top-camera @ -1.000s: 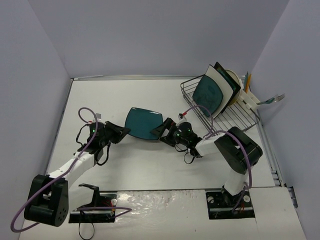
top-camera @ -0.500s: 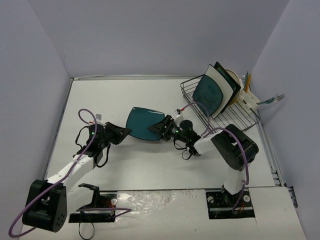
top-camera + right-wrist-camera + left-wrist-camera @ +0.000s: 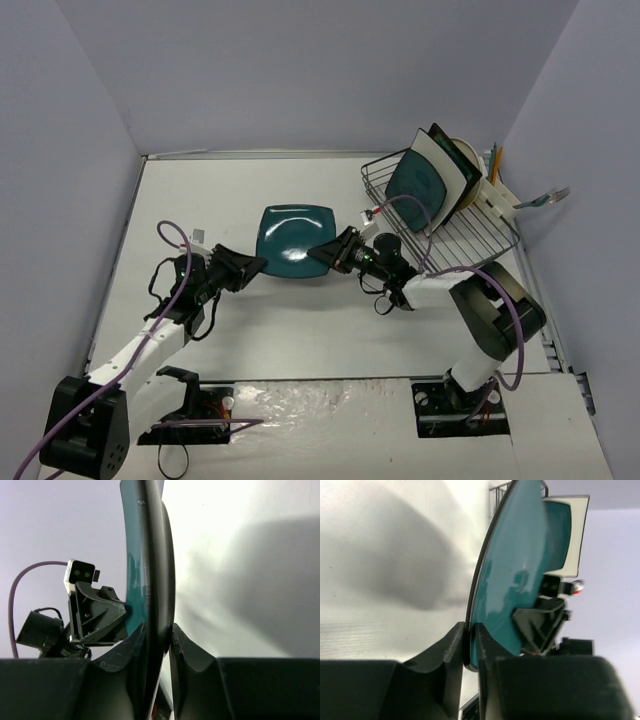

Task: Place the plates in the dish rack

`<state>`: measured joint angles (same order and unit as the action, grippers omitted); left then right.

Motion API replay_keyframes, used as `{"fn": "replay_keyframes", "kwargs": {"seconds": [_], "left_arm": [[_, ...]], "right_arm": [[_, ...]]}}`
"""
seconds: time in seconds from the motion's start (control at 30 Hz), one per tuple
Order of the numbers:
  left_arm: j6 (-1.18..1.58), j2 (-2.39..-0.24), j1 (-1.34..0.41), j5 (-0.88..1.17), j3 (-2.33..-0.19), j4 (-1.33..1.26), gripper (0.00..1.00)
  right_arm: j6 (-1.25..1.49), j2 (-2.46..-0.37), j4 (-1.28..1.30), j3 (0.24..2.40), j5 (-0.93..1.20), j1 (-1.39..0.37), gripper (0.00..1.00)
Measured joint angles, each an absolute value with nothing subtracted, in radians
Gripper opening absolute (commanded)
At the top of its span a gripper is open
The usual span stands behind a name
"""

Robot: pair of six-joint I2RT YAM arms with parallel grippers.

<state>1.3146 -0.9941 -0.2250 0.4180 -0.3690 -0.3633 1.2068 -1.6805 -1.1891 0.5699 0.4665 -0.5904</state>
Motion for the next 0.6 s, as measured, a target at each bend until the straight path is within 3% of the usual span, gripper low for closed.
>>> {"fn": "replay_keyframes", "kwargs": {"seconds": [0.07,0.13,0.2,0.33,0.6], "left_arm": [[1.299,-0.982,-0.228,0.426,-0.372,-0.353,0.58],[1.279,-0.976,-0.228,0.427,-0.377,-0.333,0.75],[1.257,-0.969,-0.227,0.427,-0.391,-0.301,0.86],[1.193,-0.952,-0.227,0.422,-0.445,-0.212,0.97],[0.834,-0.934,-0.227,0.296,-0.735,0.21,0.97]], "right_arm": [[1.136,-1.623,-1.131,0.576,0.468,-0.581,0.0],[1.053,-1.568,-1.04,0.59,0.469,-0.56,0.0],[0.966,-1.515,-0.919,0.612,0.466,-0.534,0.0],[0.764,-1.437,-0.597,0.728,0.434,-0.476,0.0],[0.283,-1.384,0.049,1.169,0.282,-0.344,0.0]]}}
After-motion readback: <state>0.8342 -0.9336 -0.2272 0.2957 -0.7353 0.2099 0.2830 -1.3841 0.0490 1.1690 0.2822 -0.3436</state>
